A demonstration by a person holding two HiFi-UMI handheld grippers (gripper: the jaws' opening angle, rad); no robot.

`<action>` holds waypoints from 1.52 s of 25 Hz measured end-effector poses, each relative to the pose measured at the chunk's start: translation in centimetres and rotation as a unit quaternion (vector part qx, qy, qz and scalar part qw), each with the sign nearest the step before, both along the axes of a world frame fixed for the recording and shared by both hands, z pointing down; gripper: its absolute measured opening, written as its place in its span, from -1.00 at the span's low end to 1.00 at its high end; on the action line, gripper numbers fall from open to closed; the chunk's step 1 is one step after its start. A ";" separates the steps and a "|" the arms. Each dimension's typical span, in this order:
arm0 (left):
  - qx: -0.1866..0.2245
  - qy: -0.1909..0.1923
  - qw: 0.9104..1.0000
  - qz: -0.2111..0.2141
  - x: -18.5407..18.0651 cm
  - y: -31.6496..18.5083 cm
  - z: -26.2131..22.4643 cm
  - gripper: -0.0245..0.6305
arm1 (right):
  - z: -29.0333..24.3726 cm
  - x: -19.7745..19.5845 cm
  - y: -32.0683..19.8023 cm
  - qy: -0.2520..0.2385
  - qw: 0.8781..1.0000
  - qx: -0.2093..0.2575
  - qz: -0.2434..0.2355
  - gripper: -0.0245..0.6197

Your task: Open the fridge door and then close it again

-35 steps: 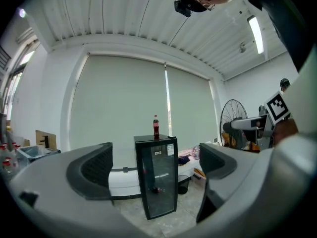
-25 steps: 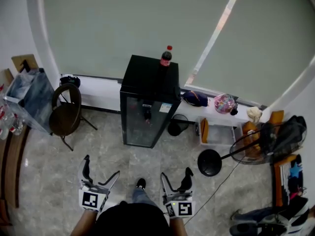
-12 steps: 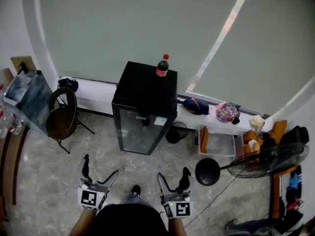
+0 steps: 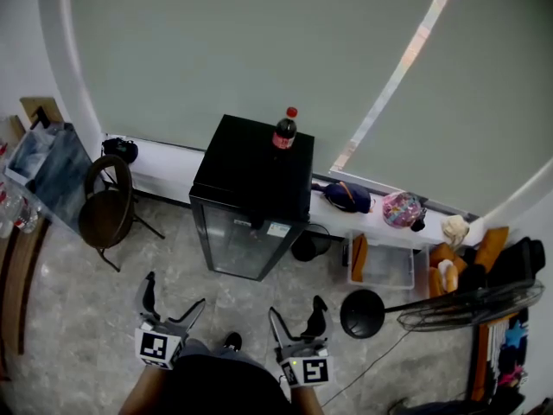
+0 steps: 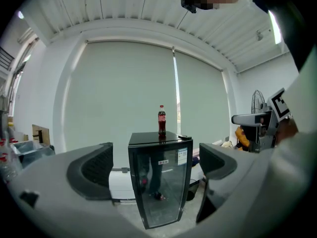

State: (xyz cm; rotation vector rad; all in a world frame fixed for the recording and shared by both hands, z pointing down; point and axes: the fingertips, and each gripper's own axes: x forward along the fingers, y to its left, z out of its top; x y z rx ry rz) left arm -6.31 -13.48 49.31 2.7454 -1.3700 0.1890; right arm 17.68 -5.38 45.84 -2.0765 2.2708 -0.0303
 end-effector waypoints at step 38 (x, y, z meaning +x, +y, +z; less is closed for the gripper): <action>-0.169 -0.089 0.971 0.145 3.7 -20.9 25.5 0.42 | 2.0 -0.1 -1.0 0.009 0.988 -0.064 0.143 0.40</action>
